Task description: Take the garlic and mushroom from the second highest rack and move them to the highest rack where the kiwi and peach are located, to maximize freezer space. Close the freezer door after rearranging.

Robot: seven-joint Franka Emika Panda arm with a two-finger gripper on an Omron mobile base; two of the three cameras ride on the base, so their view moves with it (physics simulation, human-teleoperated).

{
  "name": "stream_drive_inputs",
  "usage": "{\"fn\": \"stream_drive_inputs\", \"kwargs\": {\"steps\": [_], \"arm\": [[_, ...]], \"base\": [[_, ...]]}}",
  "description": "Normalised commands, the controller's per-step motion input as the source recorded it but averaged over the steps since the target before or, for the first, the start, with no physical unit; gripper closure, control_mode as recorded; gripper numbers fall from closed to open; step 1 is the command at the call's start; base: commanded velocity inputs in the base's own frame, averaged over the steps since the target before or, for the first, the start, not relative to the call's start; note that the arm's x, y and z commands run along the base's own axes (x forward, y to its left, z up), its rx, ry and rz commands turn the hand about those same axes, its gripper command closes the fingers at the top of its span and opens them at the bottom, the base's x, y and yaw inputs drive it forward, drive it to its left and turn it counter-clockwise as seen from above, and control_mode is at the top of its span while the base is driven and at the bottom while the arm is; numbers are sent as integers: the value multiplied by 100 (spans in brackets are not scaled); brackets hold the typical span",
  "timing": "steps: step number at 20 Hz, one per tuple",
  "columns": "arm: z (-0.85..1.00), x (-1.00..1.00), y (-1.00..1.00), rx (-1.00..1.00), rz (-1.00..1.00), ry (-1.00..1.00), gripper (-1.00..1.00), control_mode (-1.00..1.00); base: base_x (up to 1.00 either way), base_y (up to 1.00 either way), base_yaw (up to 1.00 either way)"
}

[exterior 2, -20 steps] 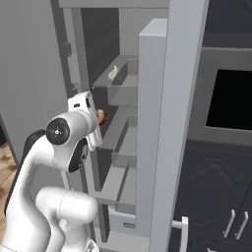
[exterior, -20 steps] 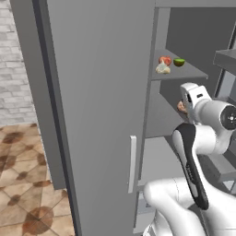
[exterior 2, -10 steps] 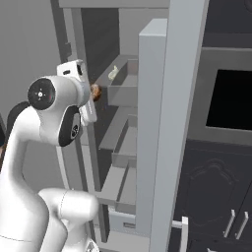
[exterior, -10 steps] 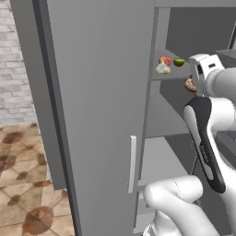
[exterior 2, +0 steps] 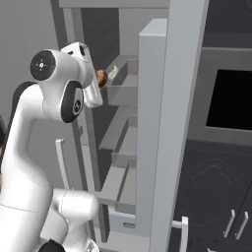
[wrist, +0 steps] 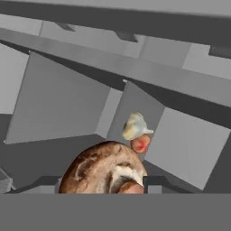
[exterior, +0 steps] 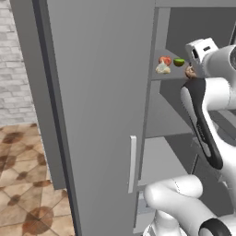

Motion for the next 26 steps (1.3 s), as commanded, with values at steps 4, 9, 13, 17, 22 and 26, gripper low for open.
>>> {"fn": "stream_drive_inputs", "kwargs": {"steps": [4,9,13,17,22,26], "arm": [[-2,52,-24,-2,0,0,100,-100],[-1,54,-32,0,0,0,100,-100],[-16,53,-21,0,0,0,100,-100],[-28,43,-2,0,0,0,100,-100],[-28,32,0,0,0,0,100,-100],[-9,41,-3,0,0,0,100,-100]], "base": [[0,0,0],[0,0,0],[0,0,0],[0,0,0],[0,0,0],[0,0,0]]}}
